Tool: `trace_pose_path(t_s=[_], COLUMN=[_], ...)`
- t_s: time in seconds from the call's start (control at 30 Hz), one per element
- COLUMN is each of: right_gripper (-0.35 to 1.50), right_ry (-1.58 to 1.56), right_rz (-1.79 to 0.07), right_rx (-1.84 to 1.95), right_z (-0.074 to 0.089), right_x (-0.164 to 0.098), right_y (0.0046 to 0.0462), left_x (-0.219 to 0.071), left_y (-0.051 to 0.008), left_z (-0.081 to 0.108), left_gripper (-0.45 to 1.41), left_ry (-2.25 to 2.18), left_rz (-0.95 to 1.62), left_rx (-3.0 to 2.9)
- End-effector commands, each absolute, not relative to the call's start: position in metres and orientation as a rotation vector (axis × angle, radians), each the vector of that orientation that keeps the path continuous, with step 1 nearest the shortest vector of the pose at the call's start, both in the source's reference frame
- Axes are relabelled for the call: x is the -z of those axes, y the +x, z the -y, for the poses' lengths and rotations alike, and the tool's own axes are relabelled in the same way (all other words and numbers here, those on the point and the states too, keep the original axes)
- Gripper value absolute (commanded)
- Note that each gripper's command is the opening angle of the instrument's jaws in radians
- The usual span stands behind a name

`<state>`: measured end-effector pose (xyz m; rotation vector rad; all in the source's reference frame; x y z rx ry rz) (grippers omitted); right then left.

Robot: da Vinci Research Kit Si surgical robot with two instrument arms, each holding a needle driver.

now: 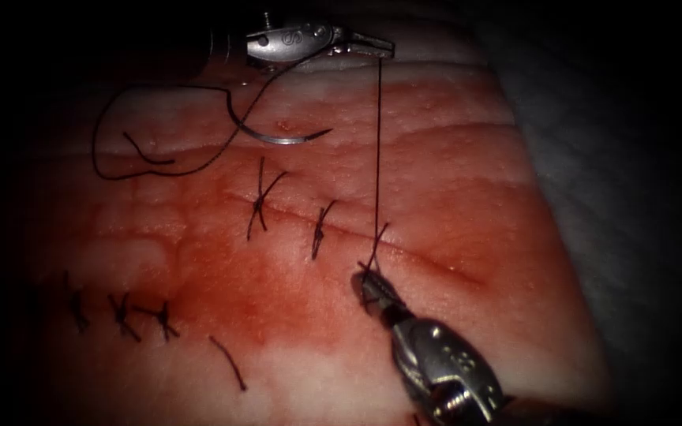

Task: Wound Closure
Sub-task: Tension the suture by pulling down with the right and up with the left tool.

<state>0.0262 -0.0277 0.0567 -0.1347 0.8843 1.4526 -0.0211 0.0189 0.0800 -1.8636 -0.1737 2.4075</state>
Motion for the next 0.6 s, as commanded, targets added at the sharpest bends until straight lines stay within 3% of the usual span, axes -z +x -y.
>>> trace_pose_path(t_s=[0.03,0.2,0.37,0.6], right_gripper=[-0.35,-0.35,-0.35,-0.35], right_ry=[-0.185,-0.282,-0.344,0.051], right_rz=[-0.859,-0.765,-0.706,-0.689], right_rx=[-1.391,-0.958,-0.787,-1.349], right_z=[0.027,0.024,0.022,0.021], right_x=[-0.058,-0.059,-0.060,-0.062], right_y=[0.0269,0.0285,0.0288,0.0279], left_x=[-0.080,-0.074,-0.069,-0.064], left_y=[-0.0213,-0.0187,-0.0167,-0.0175], left_z=[-0.019,-0.014,-0.010,-0.007], left_gripper=[-0.45,-0.45,-0.45,-0.45], left_ry=[-1.880,-1.936,-1.949,-1.965], left_rz=[0.188,0.255,0.287,0.296], left_rx=[-2.408,-2.402,-2.405,-2.398])
